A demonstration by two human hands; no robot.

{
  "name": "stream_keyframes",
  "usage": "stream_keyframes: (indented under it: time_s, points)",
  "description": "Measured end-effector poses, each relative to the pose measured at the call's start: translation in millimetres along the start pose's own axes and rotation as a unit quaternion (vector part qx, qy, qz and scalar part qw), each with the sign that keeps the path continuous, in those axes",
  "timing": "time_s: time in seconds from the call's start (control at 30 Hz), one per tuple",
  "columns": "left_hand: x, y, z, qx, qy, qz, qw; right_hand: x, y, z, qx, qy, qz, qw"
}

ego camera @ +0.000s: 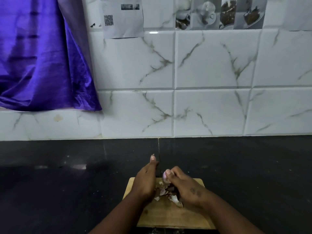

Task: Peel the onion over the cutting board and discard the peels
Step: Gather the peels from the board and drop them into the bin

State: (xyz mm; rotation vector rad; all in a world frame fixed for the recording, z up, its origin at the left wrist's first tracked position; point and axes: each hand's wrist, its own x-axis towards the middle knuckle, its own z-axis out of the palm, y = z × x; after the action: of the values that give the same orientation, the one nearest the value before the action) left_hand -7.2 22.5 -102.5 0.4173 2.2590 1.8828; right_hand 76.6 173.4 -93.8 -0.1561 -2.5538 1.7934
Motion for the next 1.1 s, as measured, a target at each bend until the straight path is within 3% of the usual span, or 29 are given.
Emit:
stream_keyframes:
  time_s: [0.1, 0.23, 0.3, 0.43, 0.57, 0.7, 0.8, 0.93, 1.0, 1.1]
  points:
    - [-5, 3, -1, 0.02, -0.033, -0.006, 0.999, -10, -6, 3, 0.105, -0.024, 0.017, 0.994]
    - [-14, 1, 3, 0.084, -0.08, -0.025, 0.993, -19, -13, -8, 0.181, 0.082, 0.011, 0.98]
    - [-23, 1, 7, 0.071, -0.109, -0.029, 0.991, -24, -14, -5, 0.176, 0.108, 0.021, 0.978]
    - [-45, 9, 20, -0.025, -0.172, -0.015, 0.985, -28, -21, 26, 0.232, 0.072, 0.041, 0.969]
    - [-56, 23, 11, -0.14, -0.094, -0.06, 0.984, -33, -29, 29, 0.275, 0.155, 0.02, 0.949]
    - [-61, 25, 2, -0.187, -0.047, -0.065, 0.979, -41, -22, 25, 0.149, 0.276, 0.046, 0.948]
    - [-66, 26, 13, -0.181, -0.042, -0.06, 0.981, -41, -28, 46, 0.157, 0.242, 0.049, 0.956]
    - [-61, 21, 22, -0.205, -0.059, -0.048, 0.976, -23, -33, 64, 0.256, 0.199, 0.064, 0.944]
    - [-58, 15, 16, -0.174, -0.051, -0.027, 0.983, -19, -32, 56, 0.312, 0.205, 0.056, 0.926]
    - [-61, 10, -1, 0.056, -0.025, 0.046, 0.997, -17, -23, 36, 0.288, 0.243, 0.035, 0.926]
